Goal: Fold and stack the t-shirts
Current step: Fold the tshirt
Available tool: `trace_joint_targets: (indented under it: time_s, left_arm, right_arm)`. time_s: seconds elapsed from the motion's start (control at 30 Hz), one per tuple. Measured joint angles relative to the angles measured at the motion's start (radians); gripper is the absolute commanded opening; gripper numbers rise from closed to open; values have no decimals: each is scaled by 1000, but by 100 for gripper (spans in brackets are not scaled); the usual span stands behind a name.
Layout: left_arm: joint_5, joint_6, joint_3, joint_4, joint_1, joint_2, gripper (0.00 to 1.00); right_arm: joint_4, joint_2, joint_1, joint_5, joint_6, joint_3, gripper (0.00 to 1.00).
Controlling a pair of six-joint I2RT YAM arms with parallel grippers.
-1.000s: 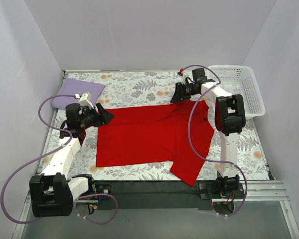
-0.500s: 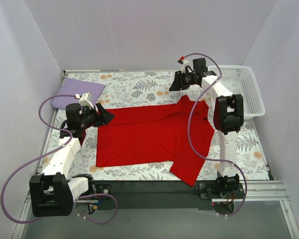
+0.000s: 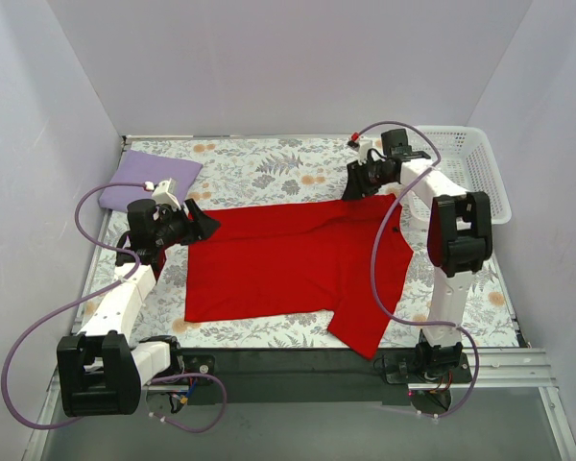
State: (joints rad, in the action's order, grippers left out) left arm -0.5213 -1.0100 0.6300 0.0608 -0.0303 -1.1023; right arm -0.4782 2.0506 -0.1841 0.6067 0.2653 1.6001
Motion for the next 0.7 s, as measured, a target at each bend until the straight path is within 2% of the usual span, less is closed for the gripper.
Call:
trace_joint_targets:
  time_s: [0.13, 0.43, 0.6, 0.7]
  left_arm:
    - [0, 0, 0, 0, 0, 0, 56]
    - [-5, 0, 0, 0, 1, 0, 56]
    - [-8, 0, 0, 0, 1, 0, 56]
    - [-10, 0, 0, 0, 1, 0, 56]
  right_arm:
    - [3, -53, 6, -5, 27, -59, 32]
    - [-1, -69, 3, -7, 31, -144, 33]
    - [2, -69, -3, -21, 34, -144, 25]
    - [2, -69, -11, -30, 39, -146, 25]
